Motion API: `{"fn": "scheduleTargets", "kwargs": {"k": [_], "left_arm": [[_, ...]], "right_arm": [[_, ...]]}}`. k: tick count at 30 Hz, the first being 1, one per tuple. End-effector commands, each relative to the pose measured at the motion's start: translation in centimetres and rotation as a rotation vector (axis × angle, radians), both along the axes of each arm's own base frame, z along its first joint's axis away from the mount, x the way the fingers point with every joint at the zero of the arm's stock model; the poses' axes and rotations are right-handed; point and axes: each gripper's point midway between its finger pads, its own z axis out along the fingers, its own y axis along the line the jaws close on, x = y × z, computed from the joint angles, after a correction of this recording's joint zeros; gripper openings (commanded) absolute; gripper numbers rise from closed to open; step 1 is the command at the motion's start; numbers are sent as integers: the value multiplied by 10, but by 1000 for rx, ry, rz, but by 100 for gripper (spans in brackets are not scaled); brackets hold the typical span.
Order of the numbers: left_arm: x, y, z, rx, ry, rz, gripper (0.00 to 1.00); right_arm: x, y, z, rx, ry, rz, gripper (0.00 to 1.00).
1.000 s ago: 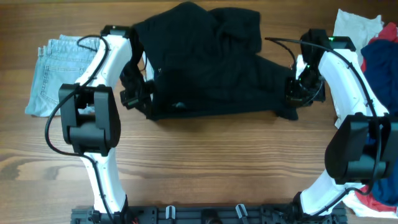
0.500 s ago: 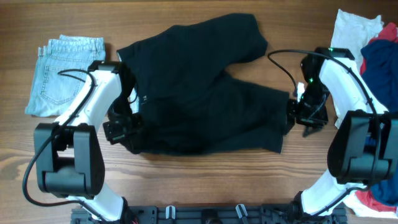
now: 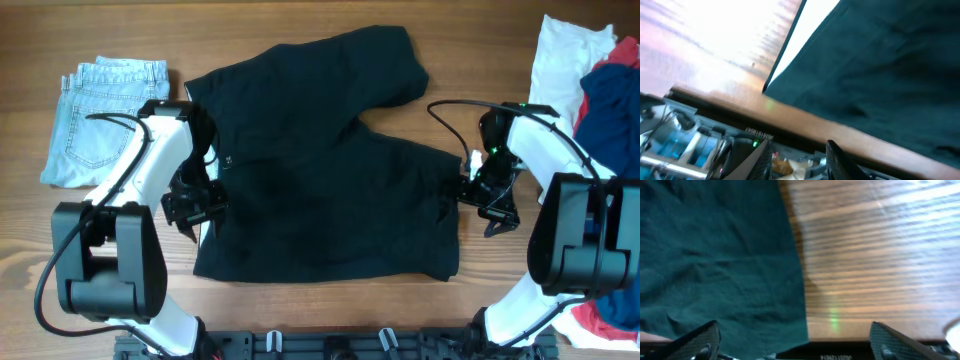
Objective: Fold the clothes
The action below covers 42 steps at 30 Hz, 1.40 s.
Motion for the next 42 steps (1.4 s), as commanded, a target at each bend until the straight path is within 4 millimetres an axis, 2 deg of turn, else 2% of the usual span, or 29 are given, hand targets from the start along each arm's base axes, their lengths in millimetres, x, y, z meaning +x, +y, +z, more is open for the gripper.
{"fn": "scheduleTargets", "kwargs": {"k": [1, 2, 3, 5, 8, 11, 15, 17, 18, 20, 21, 22, 25, 26, 27, 29, 32, 37, 42], "left_arm": [[16, -6, -4, -33, -88, 15, 31], [21, -11, -6, -60, -111, 22, 29], [28, -16, -8, -90, -140, 33, 28], [42, -24, -12, -132, -200, 44, 24], [64, -35, -15, -198, -290, 39, 11], [87, -51, -14, -303, -385, 19, 11], [123, -62, -11, -365, -535, 8, 11], [148, -67, -7, -394, -639, -6, 13], [158, -68, -4, -398, -684, -14, 15], [179, -69, 2, -405, -775, -30, 21], [189, -70, 5, -409, -819, -38, 27], [198, -71, 9, -412, -861, -46, 28], [218, -69, 14, -394, -945, -56, 30], [222, -68, 14, -389, -958, -48, 34], [226, -66, 10, -377, -963, -28, 37], [232, -66, 2, -374, -965, -19, 39], [236, -70, -13, -376, -952, -14, 41], [233, -82, -56, -364, -877, -36, 44], [224, -80, -77, -333, -818, -36, 42]], "right_arm": [[8, 19, -3, 98, -45, -39, 57], [12, 22, -4, 116, -62, -46, 47], [17, 24, -5, 129, -84, -52, 45], [26, 25, -8, 133, -123, -55, 43], [39, 25, -7, 141, -174, -52, 42], [60, 23, 6, 136, -252, -47, 42], [123, 21, 50, 136, -517, -30, 44], [167, 21, 80, 148, -715, -14, 54], [183, 23, 90, 166, -787, -8, 54], [208, 27, 102, 192, -901, 6, 53], [217, 26, 105, 192, -940, 13, 53], [227, 26, 105, 190, -977, 22, 52], [243, 28, 95, 192, -1008, 33, 58], [247, 30, 87, 196, -1006, 36, 66], [250, 31, 79, 200, -999, 42, 72], [255, 38, 64, 231, -998, 80, 75], [264, 43, 45, 272, -1001, 94, 86], [270, 43, 8, 275, -975, 120, 86], [266, 49, -14, 310, -951, 182, 84]]}}
